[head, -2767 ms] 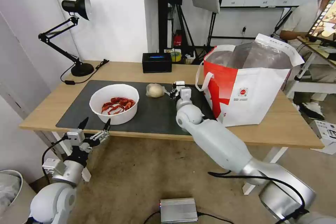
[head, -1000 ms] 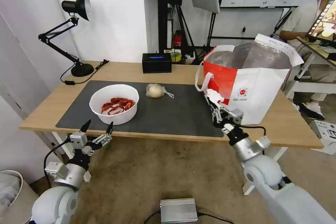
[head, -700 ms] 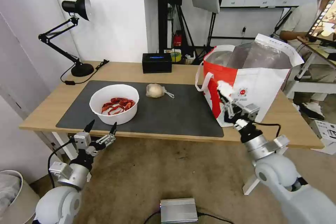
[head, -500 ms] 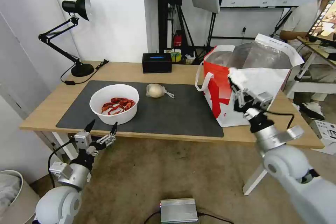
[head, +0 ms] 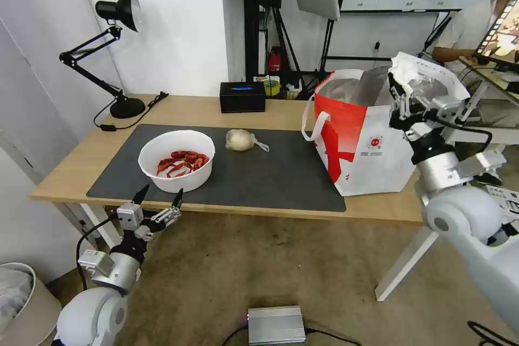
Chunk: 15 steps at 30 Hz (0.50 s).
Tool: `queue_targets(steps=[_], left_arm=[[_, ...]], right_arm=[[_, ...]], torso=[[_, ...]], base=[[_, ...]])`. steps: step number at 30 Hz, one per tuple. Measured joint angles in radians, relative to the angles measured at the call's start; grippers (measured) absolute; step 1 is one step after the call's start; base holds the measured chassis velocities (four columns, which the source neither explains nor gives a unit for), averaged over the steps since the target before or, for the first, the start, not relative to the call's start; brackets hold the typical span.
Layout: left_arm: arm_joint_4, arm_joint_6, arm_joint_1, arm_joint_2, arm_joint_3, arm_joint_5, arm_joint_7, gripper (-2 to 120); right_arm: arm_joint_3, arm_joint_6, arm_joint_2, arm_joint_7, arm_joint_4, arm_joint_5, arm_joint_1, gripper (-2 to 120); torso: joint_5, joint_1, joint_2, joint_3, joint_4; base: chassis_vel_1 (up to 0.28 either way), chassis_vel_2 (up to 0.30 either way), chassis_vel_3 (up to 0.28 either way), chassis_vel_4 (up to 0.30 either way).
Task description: Pick up the trash from the table and place it into the takeout bag.
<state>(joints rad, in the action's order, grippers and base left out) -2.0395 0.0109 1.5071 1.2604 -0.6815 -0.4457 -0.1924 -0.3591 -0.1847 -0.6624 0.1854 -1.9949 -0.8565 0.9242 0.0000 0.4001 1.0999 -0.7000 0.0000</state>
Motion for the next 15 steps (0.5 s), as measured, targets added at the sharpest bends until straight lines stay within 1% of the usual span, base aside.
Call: queue_targets(steps=[1,3,5,6,9,10,14,15], left_arm=[[0.003,0.0,0.0,0.001,0.002,0.0,0.0,100],[0.004,0.0,-0.001,0.001,0.004,0.0,0.0,100],[0.006,0.0,-0.003,0.003,0.01,0.002,0.0,100],[0.006,0.0,-0.003,0.003,0.01,0.002,0.0,100],[0.006,0.0,-0.005,0.006,0.015,0.002,0.0,100],[0.006,0.0,-0.005,0.006,0.015,0.002,0.0,100],[0.006,0.0,-0.009,0.007,0.017,0.003,0.0,100],[0.006,0.0,-0.009,0.007,0.017,0.003,0.0,100]], right_arm=[[0.013,0.022,0.015,0.019,0.007,-0.025,-0.03,0],[0.023,0.038,0.024,0.034,0.013,-0.042,-0.05,0],[0.041,0.08,0.04,0.066,0.025,-0.075,-0.086,0],[0.041,0.08,0.04,0.066,0.025,-0.075,-0.086,0],[0.061,0.16,0.057,0.116,0.04,-0.124,-0.13,0],[0.061,0.16,0.057,0.116,0.04,-0.124,-0.13,0],[0.09,0.223,0.071,0.164,0.06,-0.182,-0.187,0],[0.09,0.223,0.071,0.164,0.06,-0.182,-0.187,0]], torso=[[-0.0001,0.0,0.0,0.0,0.0],[0.0,0.0,0.0,0.0,0.0],[-0.0001,0.0,0.0,0.0,0.0001],[-0.0001,0.0,0.0,0.0,0.0001],[0.0,0.0,0.0,0.0,0.0],[0.0,0.0,0.0,0.0,0.0],[0.0001,0.0,0.0,0.0,0.0],[0.0001,0.0,0.0,0.0,0.0]], base=[[0.0,0.0,0.0,0.0],[0.0,0.0,0.0,0.0],[0.0,0.0,0.0,0.0],[0.0,0.0,0.0,0.0],[0.0,0.0,0.0,0.0],[0.0,0.0,0.0,0.0],[0.0,0.0,0.0,0.0],[0.0,0.0,0.0,0.0]])
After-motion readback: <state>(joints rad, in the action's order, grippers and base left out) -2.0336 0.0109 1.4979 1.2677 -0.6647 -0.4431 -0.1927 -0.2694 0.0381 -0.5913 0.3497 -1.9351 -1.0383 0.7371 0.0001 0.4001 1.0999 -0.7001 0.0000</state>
